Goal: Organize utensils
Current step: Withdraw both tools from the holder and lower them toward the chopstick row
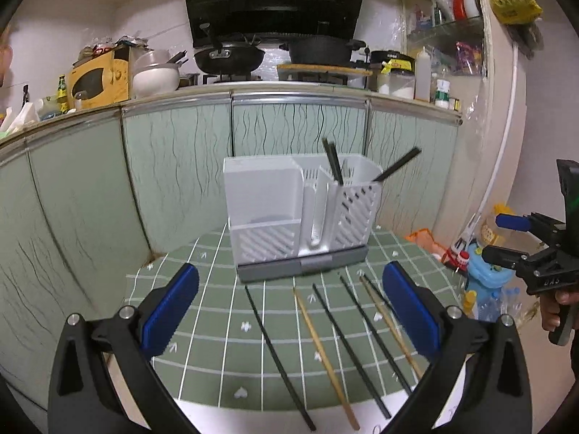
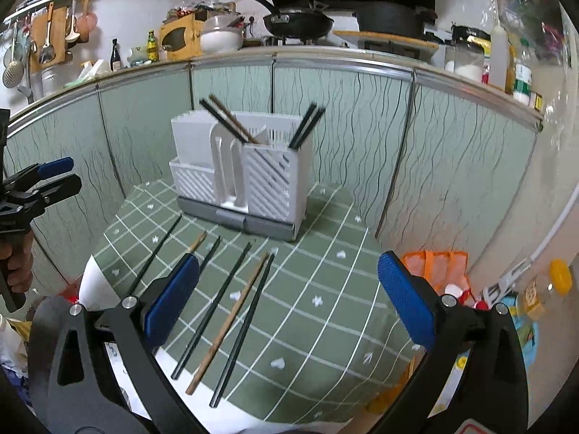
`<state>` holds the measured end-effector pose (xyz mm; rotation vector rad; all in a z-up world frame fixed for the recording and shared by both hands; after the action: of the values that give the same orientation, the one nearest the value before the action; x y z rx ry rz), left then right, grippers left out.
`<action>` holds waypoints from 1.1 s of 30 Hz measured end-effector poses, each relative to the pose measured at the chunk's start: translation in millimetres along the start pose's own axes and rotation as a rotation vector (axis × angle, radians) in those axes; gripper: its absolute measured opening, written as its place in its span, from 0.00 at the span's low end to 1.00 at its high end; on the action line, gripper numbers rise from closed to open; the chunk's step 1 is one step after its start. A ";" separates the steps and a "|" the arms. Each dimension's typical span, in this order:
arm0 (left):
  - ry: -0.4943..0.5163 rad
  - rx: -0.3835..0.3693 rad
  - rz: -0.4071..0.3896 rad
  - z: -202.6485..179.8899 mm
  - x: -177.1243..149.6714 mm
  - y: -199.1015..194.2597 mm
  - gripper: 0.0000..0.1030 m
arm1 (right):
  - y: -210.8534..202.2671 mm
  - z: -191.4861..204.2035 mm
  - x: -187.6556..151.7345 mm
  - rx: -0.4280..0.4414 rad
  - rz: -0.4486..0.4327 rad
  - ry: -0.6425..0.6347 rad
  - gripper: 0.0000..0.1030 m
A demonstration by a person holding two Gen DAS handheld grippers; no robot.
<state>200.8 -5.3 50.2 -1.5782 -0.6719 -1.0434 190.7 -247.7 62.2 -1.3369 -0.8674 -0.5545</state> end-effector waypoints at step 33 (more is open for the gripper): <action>-0.008 0.142 0.138 21.1 -106.1 18.6 0.96 | 50.4 19.3 -101.2 -0.017 0.176 0.021 0.92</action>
<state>174.1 20.3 -53.2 -1.4841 -0.6195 -0.8692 166.6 -232.9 -48.9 -1.4046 -0.7215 -0.4386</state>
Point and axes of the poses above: each gripper's, at about its wrist camera, not at the fingertips, and y roughly the way its jaws point, z to its left, x to its top, the point moved 3 cm from there along y, roughly the way its jaws point, and after that the axes turned 2 degrees about -y, right-handed, at the moved point
